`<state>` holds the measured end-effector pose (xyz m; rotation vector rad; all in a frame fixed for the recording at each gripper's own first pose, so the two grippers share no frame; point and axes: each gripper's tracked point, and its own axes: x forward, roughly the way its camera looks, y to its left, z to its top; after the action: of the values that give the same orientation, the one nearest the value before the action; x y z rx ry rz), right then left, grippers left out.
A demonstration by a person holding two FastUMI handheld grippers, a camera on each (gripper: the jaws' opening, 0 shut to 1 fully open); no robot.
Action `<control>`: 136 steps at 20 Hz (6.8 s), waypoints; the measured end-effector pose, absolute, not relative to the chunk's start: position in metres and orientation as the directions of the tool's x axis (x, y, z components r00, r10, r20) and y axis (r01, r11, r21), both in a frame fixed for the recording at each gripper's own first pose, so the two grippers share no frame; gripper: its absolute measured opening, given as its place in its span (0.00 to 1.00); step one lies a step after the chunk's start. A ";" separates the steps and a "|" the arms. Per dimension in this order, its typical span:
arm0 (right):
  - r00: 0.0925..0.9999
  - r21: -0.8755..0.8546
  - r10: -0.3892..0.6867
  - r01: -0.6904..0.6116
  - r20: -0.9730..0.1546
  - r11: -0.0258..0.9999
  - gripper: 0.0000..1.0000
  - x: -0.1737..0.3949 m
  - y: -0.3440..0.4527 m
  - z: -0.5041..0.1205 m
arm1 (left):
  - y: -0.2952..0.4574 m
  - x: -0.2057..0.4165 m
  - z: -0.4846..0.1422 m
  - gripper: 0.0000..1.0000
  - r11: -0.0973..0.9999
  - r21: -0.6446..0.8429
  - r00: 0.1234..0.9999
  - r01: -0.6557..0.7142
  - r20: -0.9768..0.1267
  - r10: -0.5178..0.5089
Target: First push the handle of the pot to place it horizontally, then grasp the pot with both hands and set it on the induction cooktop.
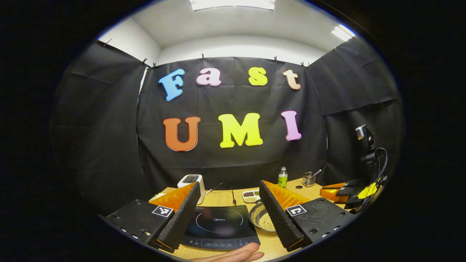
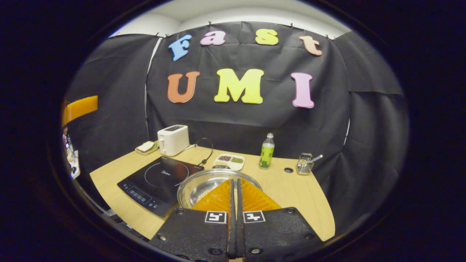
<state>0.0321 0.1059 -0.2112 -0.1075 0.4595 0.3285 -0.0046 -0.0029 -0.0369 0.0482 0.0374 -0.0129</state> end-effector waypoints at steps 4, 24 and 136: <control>0.786 0.006 0.292 -0.344 -0.545 0.939 0.04 0.025 0.124 -0.266 | -0.003 -0.001 -0.042 0.96 1.000 0.022 0.999 0.008 -0.047 -0.007; 0.556 0.196 0.367 -0.343 -0.746 0.919 0.04 -0.025 0.159 -0.371 | -0.014 0.000 -0.065 0.97 0.999 0.045 0.997 0.025 -0.071 -0.022; 0.642 0.044 0.037 -0.005 -0.765 0.999 0.63 0.153 -0.005 -0.362 | -0.080 0.197 -0.347 0.54 0.993 -0.051 0.715 0.109 -0.690 -0.114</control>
<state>0.1535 -0.0050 -0.3618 0.0389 0.8729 0.0239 0.1967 -0.0803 -0.3472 -0.0068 0.7647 -0.1235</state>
